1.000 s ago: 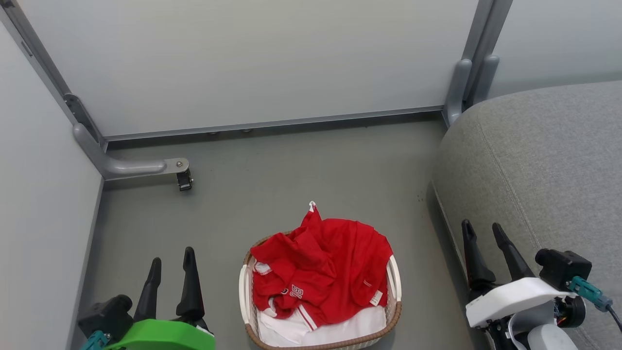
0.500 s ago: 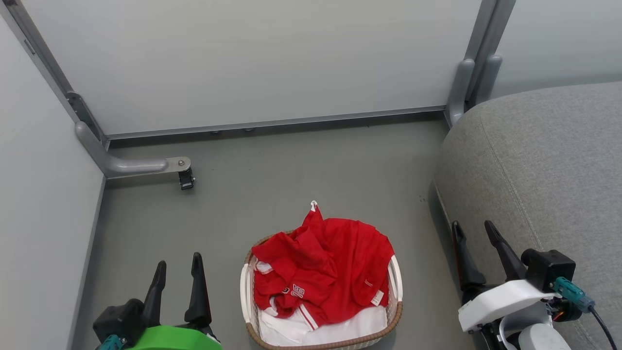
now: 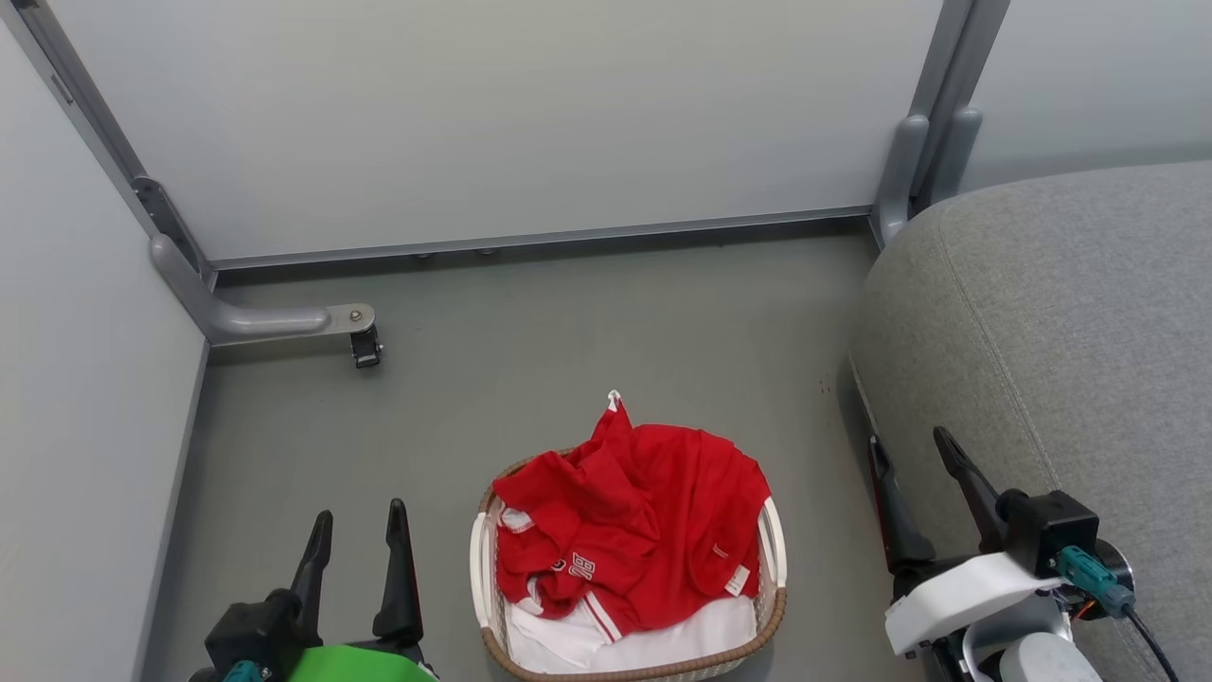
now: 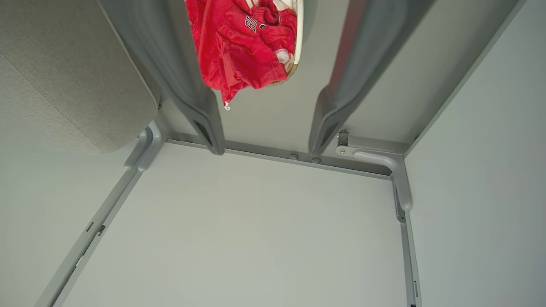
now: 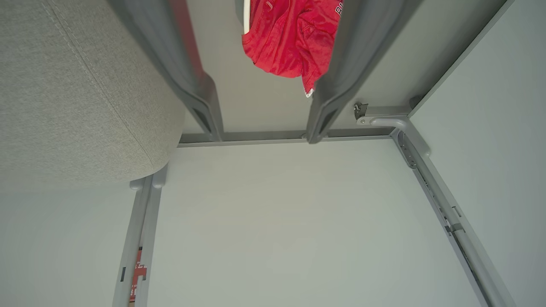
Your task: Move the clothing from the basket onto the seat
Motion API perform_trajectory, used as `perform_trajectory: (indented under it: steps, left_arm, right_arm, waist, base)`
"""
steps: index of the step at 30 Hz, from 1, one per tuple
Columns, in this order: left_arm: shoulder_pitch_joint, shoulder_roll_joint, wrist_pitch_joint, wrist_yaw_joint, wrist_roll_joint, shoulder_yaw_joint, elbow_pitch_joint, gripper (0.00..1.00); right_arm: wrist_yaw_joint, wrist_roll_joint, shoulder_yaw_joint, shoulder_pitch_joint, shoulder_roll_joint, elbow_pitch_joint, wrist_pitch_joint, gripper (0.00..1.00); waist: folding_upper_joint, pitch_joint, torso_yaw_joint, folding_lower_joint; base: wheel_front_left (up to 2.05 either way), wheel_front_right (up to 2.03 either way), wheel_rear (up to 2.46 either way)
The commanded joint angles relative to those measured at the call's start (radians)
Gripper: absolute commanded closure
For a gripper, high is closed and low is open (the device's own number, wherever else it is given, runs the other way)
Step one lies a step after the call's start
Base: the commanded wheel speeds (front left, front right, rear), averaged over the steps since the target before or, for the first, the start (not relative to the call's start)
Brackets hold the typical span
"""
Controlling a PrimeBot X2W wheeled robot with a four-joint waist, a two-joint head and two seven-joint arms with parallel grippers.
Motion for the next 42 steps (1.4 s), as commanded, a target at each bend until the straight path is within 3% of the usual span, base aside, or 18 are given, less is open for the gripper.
perform_trajectory:
  steps: [1, 11, 42]
  left_arm:
    - [0.017, 0.007, -0.008, 0.005, 0.022, -0.002, -0.001, 0.00]
    - [0.022, 0.008, -0.025, 0.009, 0.072, -0.013, 0.004, 0.00]
    - [0.012, 0.008, -0.023, 0.006, 0.074, -0.023, 0.010, 0.00]
  right_arm:
    - [0.000, -0.021, 0.003, -0.002, -0.007, 0.002, -0.009, 0.00]
    - [0.000, -0.083, 0.013, -0.002, -0.007, 0.001, -0.024, 0.00]
    - [0.000, -0.083, 0.006, 0.002, -0.007, -0.013, -0.024, 0.00]
  waist:
    - [0.0000, 0.000, 0.000, 0.0000]
    - [0.0000, 0.002, 0.002, 0.0000]
    - [0.0000, 0.021, 0.001, 0.0000]
  base:
    - [0.00, 0.00, 0.00]
    - [0.00, 0.00, 0.00]
    - [0.00, 0.00, 0.00]
